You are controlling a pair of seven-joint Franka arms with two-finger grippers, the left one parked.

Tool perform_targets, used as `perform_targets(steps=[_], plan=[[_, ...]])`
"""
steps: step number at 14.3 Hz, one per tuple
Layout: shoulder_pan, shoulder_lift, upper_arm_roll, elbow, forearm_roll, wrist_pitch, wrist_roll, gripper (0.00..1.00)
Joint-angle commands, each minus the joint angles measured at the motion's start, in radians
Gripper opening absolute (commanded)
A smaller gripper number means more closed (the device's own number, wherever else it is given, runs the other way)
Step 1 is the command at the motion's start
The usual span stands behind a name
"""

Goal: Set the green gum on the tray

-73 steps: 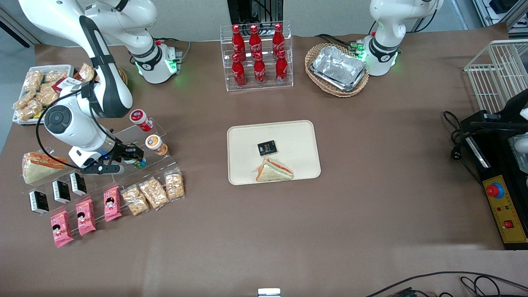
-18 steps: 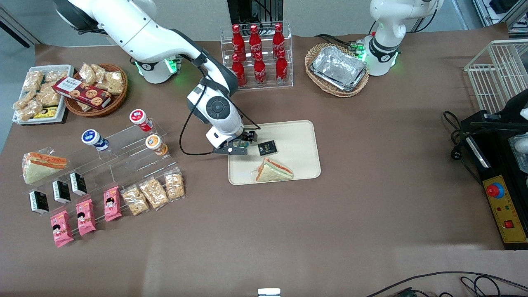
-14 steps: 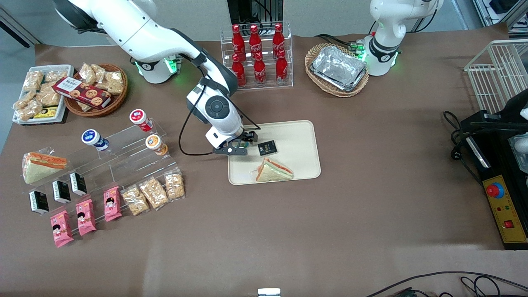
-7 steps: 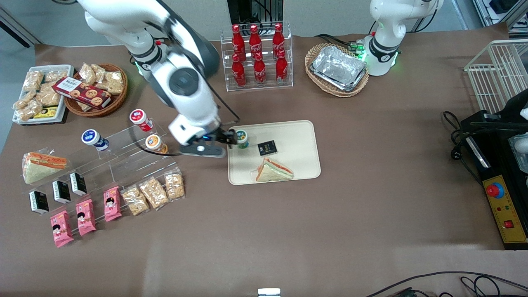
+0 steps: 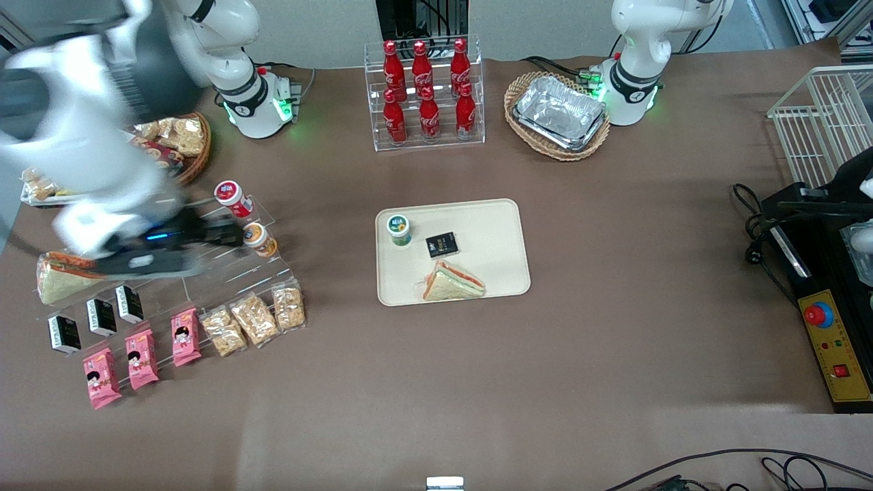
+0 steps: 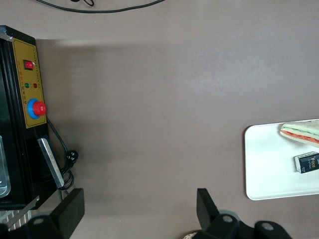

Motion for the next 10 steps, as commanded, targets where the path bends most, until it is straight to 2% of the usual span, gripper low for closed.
perform_targets(steps=[1, 8, 10], plan=[[0.005, -0.023, -0.187, 0.011, 0.038, -0.059, -0.232, 1.00], [0.000, -0.066, -0.333, 0.011, 0.039, -0.067, -0.251, 1.00], [0.000, -0.084, -0.344, 0.009, 0.039, -0.079, -0.251, 1.00]])
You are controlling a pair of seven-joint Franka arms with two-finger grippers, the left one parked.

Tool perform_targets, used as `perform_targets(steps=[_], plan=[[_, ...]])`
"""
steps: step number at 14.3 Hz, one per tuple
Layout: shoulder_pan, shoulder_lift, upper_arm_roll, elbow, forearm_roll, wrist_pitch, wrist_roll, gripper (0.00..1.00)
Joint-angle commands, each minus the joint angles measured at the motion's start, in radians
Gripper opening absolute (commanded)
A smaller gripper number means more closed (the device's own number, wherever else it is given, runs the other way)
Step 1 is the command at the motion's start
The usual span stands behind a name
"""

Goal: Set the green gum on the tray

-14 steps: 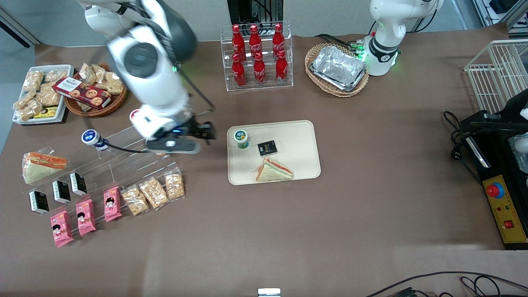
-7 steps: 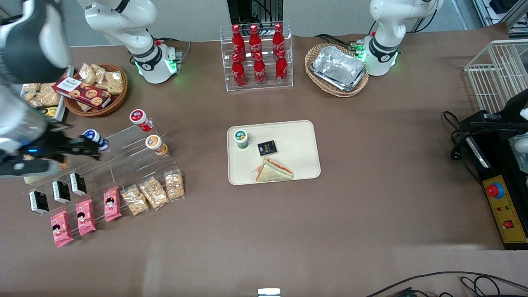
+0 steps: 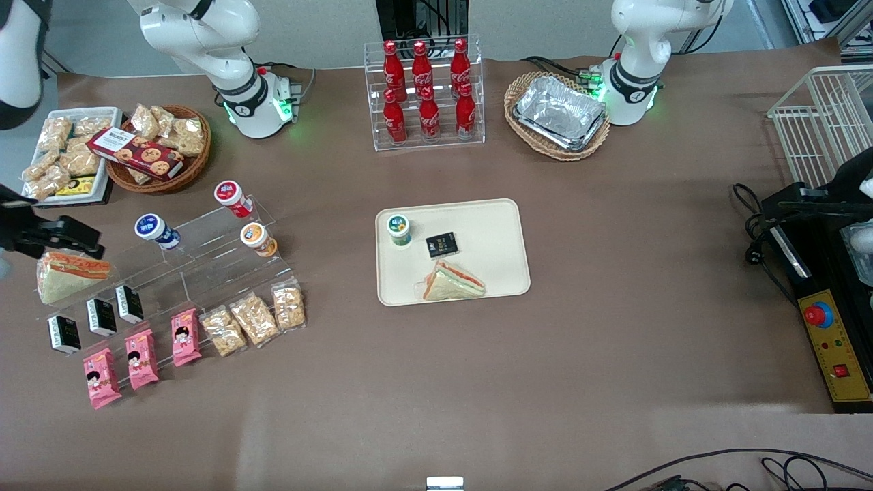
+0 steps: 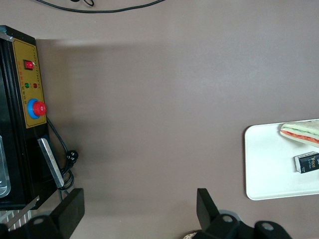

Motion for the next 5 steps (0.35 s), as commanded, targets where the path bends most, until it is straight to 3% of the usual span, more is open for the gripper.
perform_targets(steps=[1, 5], plan=[[0.008, -0.039, -0.033, 0.006, 0.017, -0.068, -0.011, 1.00], [0.009, -0.066, -0.064, -0.009, 0.050, -0.126, -0.019, 1.00]])
